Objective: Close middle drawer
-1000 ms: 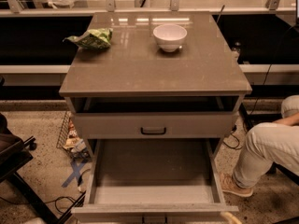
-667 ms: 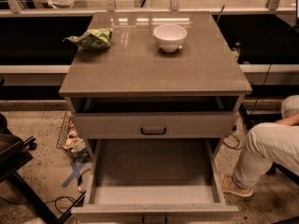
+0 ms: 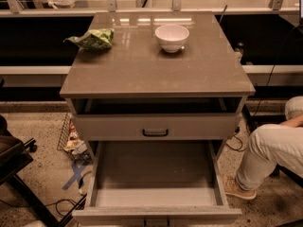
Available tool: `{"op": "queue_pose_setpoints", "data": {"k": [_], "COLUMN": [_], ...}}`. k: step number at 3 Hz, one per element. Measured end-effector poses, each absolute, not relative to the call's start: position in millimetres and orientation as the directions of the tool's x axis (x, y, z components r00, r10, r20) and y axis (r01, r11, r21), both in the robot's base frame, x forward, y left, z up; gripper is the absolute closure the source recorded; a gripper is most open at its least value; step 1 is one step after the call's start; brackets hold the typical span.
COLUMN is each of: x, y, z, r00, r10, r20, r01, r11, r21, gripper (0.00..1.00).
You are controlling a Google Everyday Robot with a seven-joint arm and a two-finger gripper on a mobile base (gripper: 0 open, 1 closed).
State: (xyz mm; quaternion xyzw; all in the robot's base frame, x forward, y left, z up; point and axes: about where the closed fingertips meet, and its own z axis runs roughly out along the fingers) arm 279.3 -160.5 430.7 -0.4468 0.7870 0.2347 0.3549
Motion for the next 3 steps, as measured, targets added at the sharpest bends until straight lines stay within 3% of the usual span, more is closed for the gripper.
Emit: {"op": "queue_pose_setpoints", "data": {"k": [1, 2, 3], "x": [280, 280, 323], "y": [-157, -156, -149], "z": [428, 428, 432], "r00": [-0.349, -0.348, -0.237], "r10": [-0.534, -0.534, -0.597], "r20": [-0.770, -0.770, -0.766], "r01": [-0.873, -0.873, -0.916], "r11": [0.485, 0.484, 0.401], "r21": [0.059, 0.059, -0.029], "gripper": [1.00, 1.00, 1.00]}}
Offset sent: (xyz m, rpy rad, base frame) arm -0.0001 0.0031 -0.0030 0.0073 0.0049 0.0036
